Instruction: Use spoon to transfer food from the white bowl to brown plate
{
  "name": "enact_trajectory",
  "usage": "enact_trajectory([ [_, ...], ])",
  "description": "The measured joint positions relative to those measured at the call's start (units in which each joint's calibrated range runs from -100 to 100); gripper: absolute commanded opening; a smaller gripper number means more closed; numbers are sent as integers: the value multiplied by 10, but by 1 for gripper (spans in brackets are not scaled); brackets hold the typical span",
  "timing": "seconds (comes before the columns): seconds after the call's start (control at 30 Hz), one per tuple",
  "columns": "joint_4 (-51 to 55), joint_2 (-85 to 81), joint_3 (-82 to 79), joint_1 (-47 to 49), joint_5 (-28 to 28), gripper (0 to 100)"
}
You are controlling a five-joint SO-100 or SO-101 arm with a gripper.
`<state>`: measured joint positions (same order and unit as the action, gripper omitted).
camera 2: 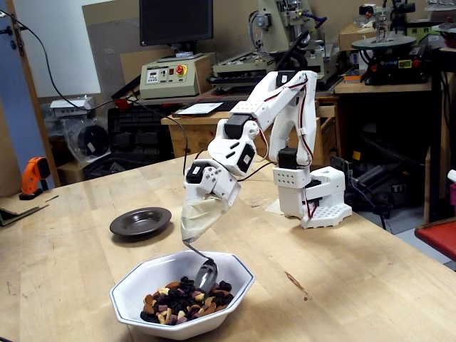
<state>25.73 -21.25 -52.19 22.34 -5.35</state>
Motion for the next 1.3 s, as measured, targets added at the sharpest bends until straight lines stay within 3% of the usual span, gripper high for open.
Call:
enact_trajectory([
  [0.63, -198, 63, -12, 2, 2, 4],
  [1.3, -209, 64, -12, -2, 0, 4],
])
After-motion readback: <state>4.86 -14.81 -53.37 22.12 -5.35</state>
